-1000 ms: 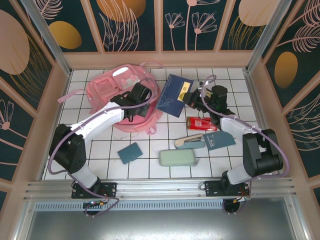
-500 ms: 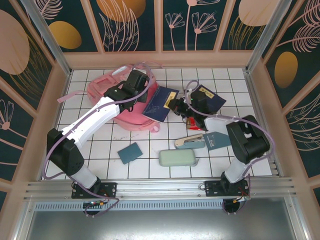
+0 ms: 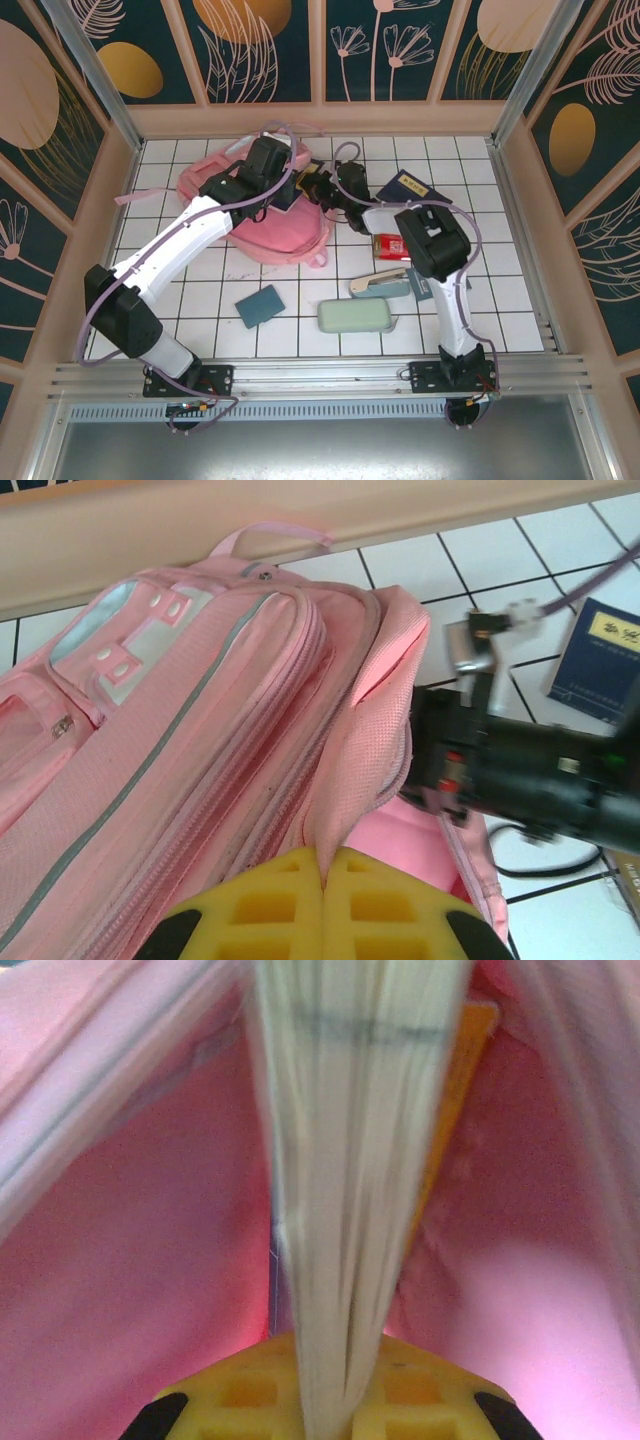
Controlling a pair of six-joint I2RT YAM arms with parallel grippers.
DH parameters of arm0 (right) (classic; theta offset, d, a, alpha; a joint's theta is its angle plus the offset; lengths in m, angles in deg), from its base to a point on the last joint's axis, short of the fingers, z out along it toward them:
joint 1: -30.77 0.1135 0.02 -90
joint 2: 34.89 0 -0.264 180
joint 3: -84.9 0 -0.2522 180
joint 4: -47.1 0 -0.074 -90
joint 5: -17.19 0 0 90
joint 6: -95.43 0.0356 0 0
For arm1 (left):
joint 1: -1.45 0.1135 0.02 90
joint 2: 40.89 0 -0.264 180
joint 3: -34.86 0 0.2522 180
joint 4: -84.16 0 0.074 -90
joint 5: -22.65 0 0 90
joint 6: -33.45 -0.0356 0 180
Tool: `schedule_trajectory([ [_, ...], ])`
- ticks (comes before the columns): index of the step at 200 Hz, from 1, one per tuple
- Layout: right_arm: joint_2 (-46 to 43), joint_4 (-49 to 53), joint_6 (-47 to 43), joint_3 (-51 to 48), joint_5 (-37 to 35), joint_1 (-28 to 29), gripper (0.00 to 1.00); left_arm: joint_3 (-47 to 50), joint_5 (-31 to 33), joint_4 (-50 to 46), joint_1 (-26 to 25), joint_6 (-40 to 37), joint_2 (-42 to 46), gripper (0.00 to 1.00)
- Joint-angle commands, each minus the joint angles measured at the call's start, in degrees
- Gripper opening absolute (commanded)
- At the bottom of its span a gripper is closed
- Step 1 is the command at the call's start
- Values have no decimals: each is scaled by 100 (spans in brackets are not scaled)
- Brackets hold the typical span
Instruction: Pack the student bag
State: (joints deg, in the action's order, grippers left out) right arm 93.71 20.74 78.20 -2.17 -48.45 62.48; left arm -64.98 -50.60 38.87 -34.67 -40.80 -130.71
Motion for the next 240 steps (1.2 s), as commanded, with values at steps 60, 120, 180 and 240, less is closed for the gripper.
schedule_trajectory([
  [60,1360,306,281,2173,-488,345,10,41,-451,762,-29,56,292,0],
  [120,1249,-95,213,2020,-497,431,61,182,-350,841,-27,46,340,0],
  [180,45,153,-320,532,-702,420,63,199,-209,841,-19,41,307,0],
  [240,593,163,-81,938,-465,569,20,220,-191,833,-25,42,269,0],
])
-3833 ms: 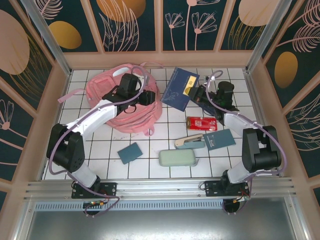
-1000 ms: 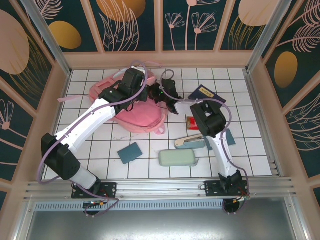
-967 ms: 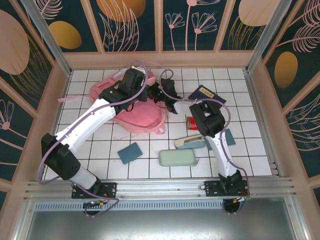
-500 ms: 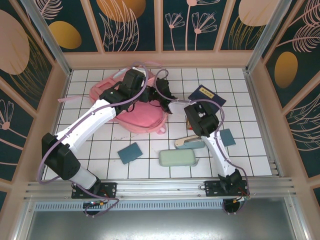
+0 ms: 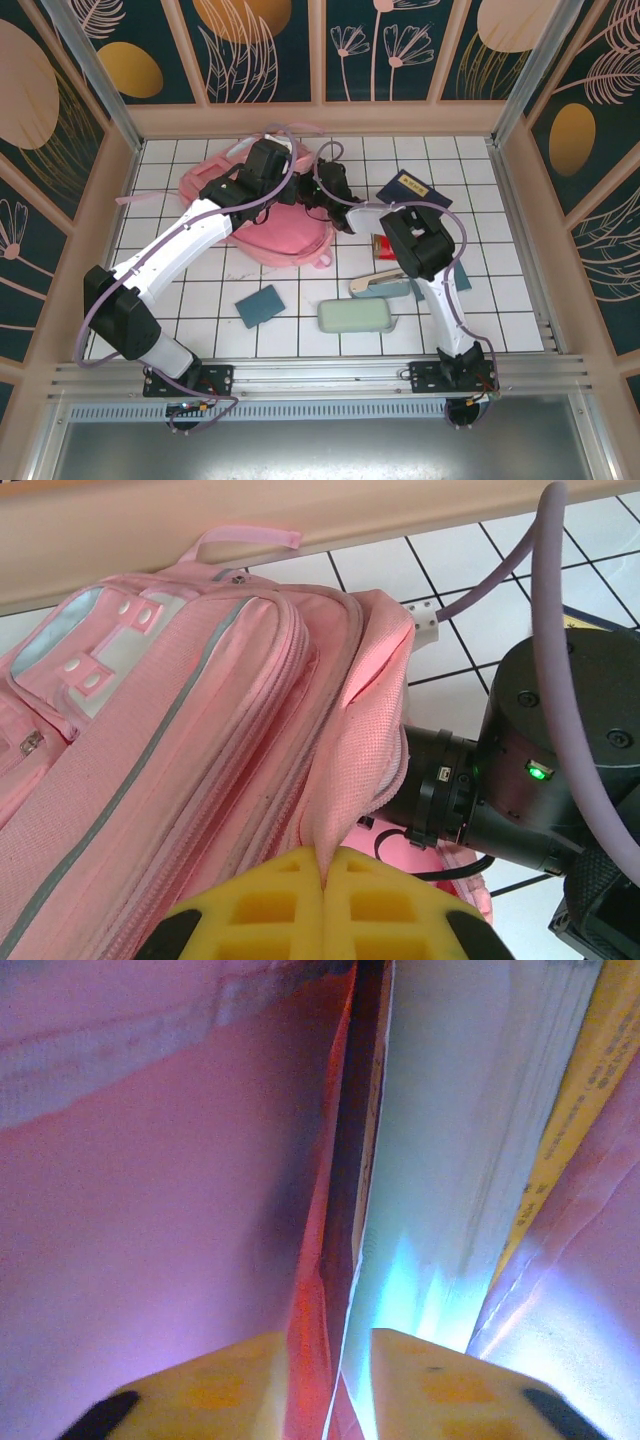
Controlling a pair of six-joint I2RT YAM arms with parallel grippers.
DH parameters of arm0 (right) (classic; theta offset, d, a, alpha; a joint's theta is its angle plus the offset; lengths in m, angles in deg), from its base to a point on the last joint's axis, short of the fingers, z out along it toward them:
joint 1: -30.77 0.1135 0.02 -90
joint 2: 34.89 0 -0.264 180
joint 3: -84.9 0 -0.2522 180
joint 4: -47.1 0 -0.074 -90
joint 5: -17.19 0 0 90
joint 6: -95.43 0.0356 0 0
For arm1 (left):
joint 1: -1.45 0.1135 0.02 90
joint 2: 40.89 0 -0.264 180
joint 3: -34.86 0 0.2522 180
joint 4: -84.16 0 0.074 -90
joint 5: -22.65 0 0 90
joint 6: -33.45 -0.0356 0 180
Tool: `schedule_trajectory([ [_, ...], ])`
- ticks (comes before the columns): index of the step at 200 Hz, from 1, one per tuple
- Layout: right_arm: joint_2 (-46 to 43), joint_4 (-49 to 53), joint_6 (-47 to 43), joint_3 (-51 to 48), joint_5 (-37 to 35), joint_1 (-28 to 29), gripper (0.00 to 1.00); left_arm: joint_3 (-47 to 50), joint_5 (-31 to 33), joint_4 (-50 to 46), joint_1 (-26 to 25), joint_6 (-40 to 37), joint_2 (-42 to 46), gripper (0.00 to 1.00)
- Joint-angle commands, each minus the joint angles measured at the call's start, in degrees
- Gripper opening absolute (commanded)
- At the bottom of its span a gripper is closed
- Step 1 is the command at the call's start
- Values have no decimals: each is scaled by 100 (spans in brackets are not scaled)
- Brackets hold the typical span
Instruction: Pack the student bag
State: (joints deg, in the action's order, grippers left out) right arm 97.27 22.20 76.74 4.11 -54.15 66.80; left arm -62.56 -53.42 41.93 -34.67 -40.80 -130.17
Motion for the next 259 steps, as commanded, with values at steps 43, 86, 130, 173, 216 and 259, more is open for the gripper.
schedule_trajectory([
  [43,639,320,85,694,57,263,12,-28,13,536,-19,50,191,0],
  [86,879,413,60,1026,126,399,9,-27,-32,535,-19,44,178,0],
  [130,490,389,-259,754,148,362,16,25,56,553,-18,24,207,0],
  [173,-618,1002,-1225,33,-145,293,25,113,190,562,-20,-15,188,7],
  [216,-1715,1820,-1873,-790,-393,17,29,162,387,555,-20,-6,130,9],
  [259,-2869,2208,-2359,-1890,-545,-409,37,124,548,527,-21,47,66,15],
])
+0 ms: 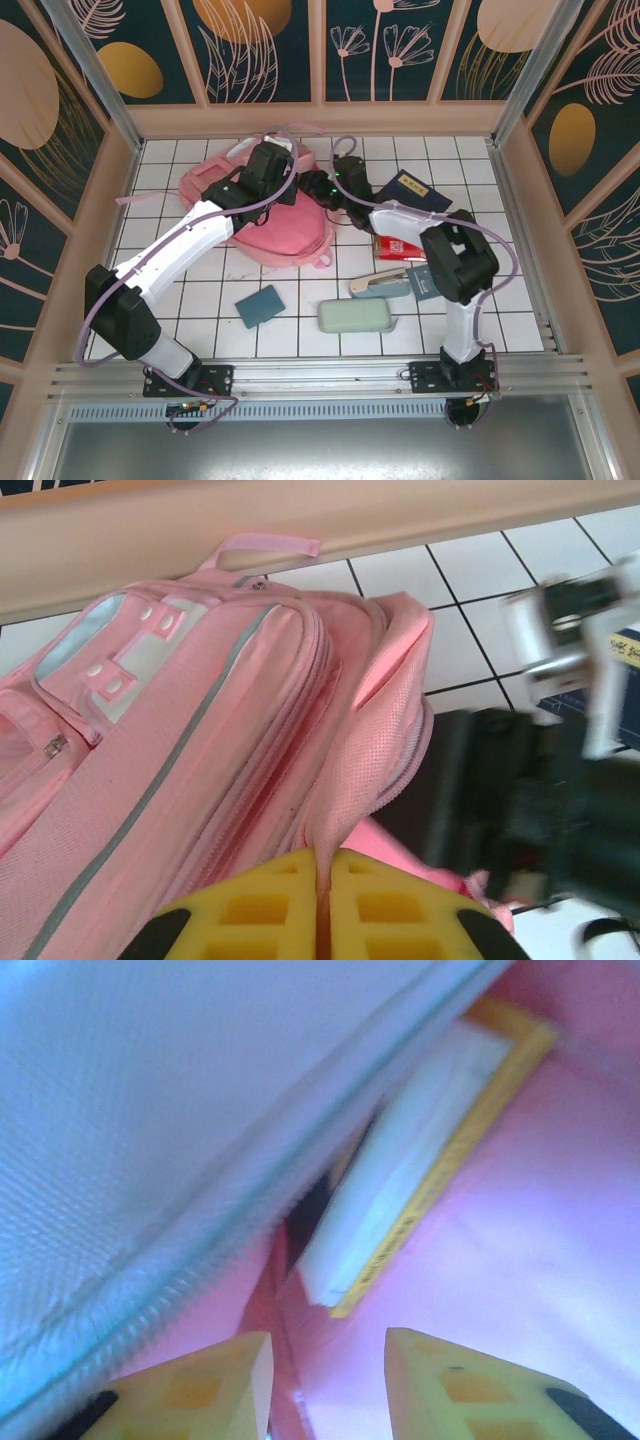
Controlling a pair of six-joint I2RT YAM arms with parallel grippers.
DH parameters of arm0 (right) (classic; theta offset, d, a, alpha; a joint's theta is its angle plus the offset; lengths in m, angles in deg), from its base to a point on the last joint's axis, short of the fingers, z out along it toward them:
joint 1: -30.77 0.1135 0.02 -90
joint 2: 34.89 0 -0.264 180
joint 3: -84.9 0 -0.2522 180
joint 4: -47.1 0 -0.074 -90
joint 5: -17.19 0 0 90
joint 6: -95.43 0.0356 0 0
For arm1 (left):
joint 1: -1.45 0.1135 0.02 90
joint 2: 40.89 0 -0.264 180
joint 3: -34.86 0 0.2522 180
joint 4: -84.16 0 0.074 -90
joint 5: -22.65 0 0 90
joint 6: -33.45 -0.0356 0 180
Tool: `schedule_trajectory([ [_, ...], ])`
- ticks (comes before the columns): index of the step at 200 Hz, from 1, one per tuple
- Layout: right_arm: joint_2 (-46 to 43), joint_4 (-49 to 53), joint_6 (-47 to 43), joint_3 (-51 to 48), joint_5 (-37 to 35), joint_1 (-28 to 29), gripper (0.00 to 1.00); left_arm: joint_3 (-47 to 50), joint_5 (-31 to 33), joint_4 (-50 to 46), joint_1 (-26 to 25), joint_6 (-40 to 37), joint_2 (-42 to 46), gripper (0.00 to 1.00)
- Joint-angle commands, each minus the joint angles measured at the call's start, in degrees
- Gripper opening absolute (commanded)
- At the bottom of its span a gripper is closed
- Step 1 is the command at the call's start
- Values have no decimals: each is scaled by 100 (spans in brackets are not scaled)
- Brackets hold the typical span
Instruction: Pack the student bag
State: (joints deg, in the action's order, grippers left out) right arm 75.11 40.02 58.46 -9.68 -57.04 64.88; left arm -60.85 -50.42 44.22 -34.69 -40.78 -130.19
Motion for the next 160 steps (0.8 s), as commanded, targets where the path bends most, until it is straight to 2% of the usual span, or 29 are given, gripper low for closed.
schedule_trajectory([
  [1,-680,434,-540,-534,-266,-227,37,-43,245,293,-17,47,69,15],
  [13,-1028,607,-714,-775,-396,-247,41,-85,197,284,-22,110,70,21],
  [24,-1318,781,-894,-975,-527,-484,43,-131,116,262,-19,191,79,37],
  [32,-1521,903,-1005,-1101,-622,-616,45,-168,39,242,-16,241,74,43],
  [58,-2102,1150,-1271,-1551,-759,-1198,52,-313,-379,226,-33,460,143,51],
  [96,-2631,1342,-1689,-1969,-1130,-2065,72,-2,-955,843,-119,956,166,56],
  [160,-2161,1064,-1785,-2093,-1043,-3346,85,41,-1228,1576,-650,1576,-672,57],
])
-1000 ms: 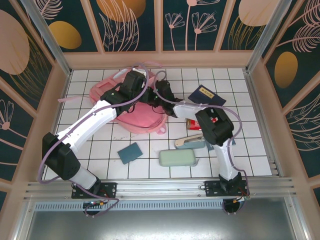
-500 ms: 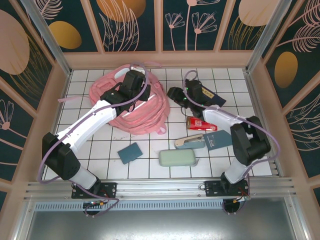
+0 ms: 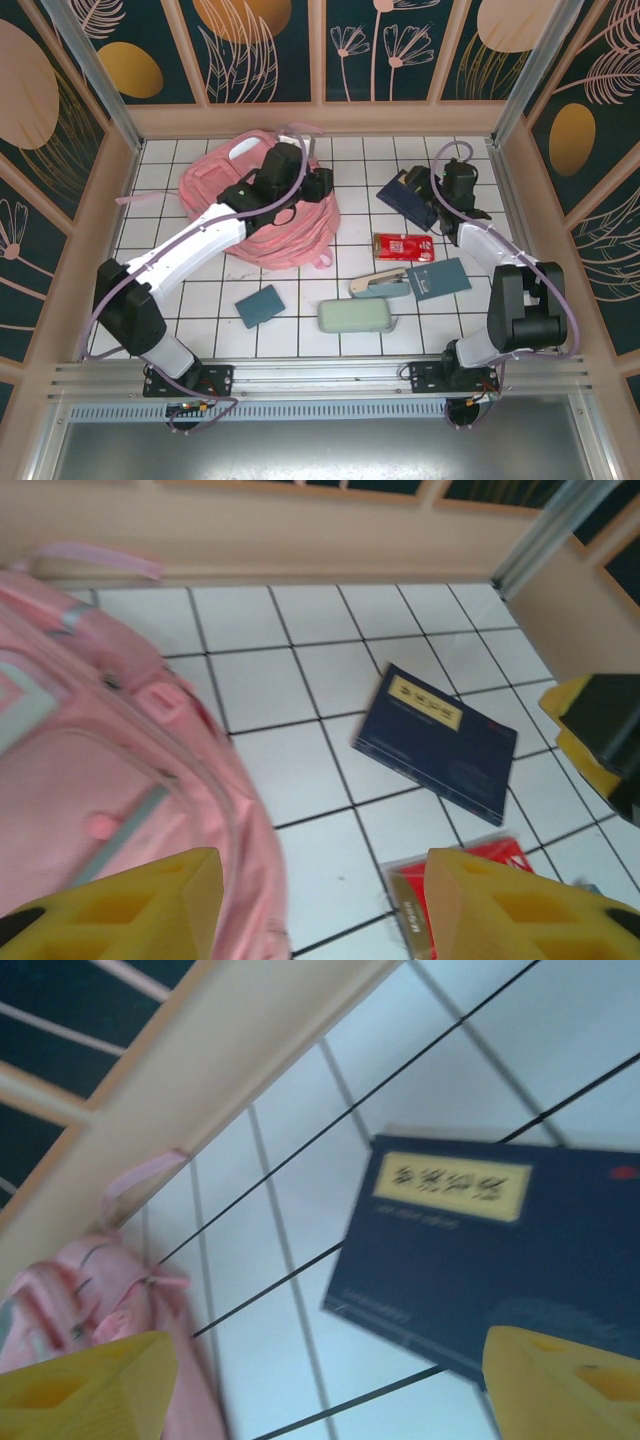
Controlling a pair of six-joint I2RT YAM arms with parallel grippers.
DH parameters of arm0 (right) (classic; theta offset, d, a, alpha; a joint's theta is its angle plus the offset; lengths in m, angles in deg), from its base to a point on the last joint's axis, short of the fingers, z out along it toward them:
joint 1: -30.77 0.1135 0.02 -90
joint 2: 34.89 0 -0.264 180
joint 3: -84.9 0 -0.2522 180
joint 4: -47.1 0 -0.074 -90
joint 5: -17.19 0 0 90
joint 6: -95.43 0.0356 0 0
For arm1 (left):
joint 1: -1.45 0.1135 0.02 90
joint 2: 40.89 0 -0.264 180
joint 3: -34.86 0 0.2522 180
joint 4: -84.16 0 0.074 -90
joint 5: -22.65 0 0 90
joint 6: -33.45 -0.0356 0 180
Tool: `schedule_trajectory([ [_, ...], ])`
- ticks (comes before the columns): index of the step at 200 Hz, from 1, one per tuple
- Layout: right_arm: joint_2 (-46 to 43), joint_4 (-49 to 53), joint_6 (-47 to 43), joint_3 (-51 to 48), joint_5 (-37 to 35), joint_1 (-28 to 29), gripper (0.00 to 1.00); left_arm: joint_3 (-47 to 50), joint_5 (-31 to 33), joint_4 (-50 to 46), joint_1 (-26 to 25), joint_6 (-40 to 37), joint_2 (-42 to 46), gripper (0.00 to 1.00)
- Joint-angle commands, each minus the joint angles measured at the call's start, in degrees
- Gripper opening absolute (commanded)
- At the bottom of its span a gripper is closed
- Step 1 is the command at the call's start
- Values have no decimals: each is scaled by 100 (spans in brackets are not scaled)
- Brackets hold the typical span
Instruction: Pack the student bag
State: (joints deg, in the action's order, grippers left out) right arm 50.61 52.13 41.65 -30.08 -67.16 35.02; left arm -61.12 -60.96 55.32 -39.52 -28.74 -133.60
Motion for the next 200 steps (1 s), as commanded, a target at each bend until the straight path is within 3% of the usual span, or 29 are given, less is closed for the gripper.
schedule_trajectory([
  [1,308,-151,-101,-54,-21,-380,86,66,-174,472,-170,387,-331,57],
  [28,820,-305,-67,182,399,-782,93,243,-248,804,-288,653,-514,59],
  [146,3358,777,-791,2674,753,-1166,95,1181,-239,1201,-421,1016,-415,60],
  [200,3187,768,-731,2175,893,-903,89,981,-194,1220,-421,972,-720,61],
])
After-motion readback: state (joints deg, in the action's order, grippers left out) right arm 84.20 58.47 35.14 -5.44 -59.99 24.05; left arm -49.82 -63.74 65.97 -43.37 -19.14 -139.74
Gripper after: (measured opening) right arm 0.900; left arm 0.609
